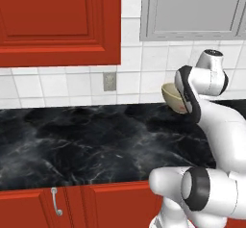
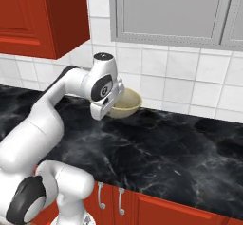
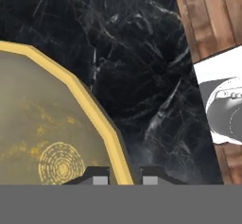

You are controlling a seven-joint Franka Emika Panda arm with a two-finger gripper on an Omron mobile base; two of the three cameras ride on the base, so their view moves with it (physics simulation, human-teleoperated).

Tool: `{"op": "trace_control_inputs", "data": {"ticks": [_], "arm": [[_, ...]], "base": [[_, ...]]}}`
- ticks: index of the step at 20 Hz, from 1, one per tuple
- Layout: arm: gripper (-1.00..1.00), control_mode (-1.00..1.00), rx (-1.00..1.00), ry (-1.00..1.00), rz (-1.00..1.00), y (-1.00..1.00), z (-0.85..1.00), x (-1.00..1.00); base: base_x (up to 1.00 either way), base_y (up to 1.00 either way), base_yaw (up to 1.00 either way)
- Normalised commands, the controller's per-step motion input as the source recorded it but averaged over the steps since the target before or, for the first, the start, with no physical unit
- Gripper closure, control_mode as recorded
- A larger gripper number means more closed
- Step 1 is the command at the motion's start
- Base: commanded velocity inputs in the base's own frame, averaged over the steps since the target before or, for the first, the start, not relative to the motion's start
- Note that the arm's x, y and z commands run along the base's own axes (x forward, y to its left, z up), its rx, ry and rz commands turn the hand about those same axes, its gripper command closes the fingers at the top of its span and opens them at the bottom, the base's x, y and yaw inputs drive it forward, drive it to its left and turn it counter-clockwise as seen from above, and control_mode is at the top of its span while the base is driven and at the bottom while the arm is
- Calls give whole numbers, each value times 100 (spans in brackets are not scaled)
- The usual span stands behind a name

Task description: Open the cabinet. Pick the bowls from the counter and place them in the cabinet. Then close the cabinet.

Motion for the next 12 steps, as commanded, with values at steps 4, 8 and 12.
{"op": "trace_control_inputs", "data": {"ticks": [4,8,12], "arm": [[100,-100,-4,0,11,0,23,-45],[100,-100,-11,-13,12,0,30,-47],[100,-100,-10,-12,11,0,37,-48]], "base": [[0,0,0],[0,0,0],[0,0,0]]}}
